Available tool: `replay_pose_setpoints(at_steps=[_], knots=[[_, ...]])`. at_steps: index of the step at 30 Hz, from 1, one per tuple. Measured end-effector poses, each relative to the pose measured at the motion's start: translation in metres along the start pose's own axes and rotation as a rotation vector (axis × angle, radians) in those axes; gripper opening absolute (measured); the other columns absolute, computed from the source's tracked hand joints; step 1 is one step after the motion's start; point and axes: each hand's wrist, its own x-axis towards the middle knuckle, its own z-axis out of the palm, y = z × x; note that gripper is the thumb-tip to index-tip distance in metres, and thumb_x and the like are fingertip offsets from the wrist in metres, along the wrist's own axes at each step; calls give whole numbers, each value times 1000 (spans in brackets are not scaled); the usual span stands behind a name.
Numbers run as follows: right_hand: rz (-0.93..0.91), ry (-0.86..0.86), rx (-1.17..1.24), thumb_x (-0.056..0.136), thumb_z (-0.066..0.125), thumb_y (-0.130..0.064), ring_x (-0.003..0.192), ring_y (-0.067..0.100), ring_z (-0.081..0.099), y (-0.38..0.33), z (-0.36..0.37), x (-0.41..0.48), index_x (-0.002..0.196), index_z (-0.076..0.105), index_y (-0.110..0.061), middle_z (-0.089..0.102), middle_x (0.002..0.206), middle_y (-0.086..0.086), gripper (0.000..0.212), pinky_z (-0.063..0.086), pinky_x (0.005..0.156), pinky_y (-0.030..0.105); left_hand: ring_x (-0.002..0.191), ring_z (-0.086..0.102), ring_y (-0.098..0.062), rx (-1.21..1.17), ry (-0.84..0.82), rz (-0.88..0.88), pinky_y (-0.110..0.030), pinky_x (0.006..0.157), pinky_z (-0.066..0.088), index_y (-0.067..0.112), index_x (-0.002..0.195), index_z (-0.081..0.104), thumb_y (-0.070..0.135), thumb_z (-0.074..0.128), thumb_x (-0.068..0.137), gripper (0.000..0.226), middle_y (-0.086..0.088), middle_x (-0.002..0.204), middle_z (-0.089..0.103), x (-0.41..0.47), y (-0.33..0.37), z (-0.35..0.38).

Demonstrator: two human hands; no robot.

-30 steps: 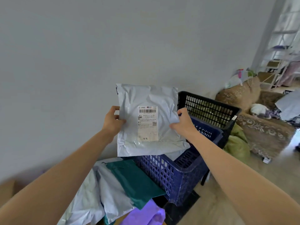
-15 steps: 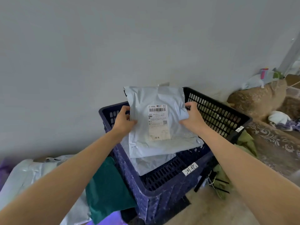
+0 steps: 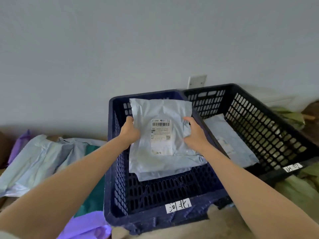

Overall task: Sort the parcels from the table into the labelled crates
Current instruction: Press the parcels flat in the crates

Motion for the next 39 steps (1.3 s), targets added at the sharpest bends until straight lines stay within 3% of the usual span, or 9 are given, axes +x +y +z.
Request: replay_pose_setpoints(at_steps=[6,9,11,15,20,25,32,36,39], knots=[[-11,-97,-39,77,46,14,90,25,59,16,21,26,134,41,-36,53,115,-1,76,41,55,24,69,47,-21,167,66,-123,-33,50,38,5,117,31,-4,47,89,34,-11,90,46,22,-17,17],[19,-139,-60,75,44,19,91,25,59,26,33,34,134,43,-35,54,119,2,80,42,53,22,65,45,-20,217,62,-185,-32,46,34,2,131,25,-5,44,91,45,-8,80,41,34,-28,31],[60,-155,-82,75,44,21,91,26,60,35,39,35,133,43,-35,54,120,3,81,46,53,27,73,51,-25,242,28,-221,-34,51,38,0,143,13,-5,42,92,59,-11,85,46,41,-35,42],[98,-175,-123,76,46,23,90,25,62,50,50,42,135,43,-33,55,126,5,81,52,58,31,113,52,-39,263,-25,-295,-45,86,46,-2,147,5,1,42,95,63,-25,128,46,59,-45,61],[150,-212,-205,78,48,24,107,29,59,63,61,53,141,39,-30,51,138,9,83,57,80,37,115,51,-40,249,-56,-367,-43,87,44,-2,145,4,-1,46,93,67,-26,128,47,71,-59,78],[179,-219,-282,80,42,25,103,33,60,66,71,63,144,37,-26,52,134,15,82,56,78,40,107,53,-37,300,-29,-361,-36,77,40,1,148,-4,-5,38,94,69,-25,124,51,78,-62,88],[178,-185,-311,82,41,24,98,34,61,73,86,81,144,37,-21,55,127,18,77,52,73,33,73,48,-26,276,46,-359,-34,58,38,4,143,13,-6,36,94,55,-17,100,53,90,-69,92],[172,-200,-371,84,49,18,116,32,54,83,98,87,144,33,-22,42,142,15,74,52,85,33,109,55,-40,264,23,-381,-39,77,48,4,149,2,-5,44,92,71,-27,135,44,95,-78,95],[136,-180,-556,82,60,8,136,37,33,84,109,87,143,26,-20,3,157,20,75,48,98,38,141,23,-38,361,67,-241,-51,108,37,20,152,-4,-2,49,87,87,-17,158,4,91,-85,98]])
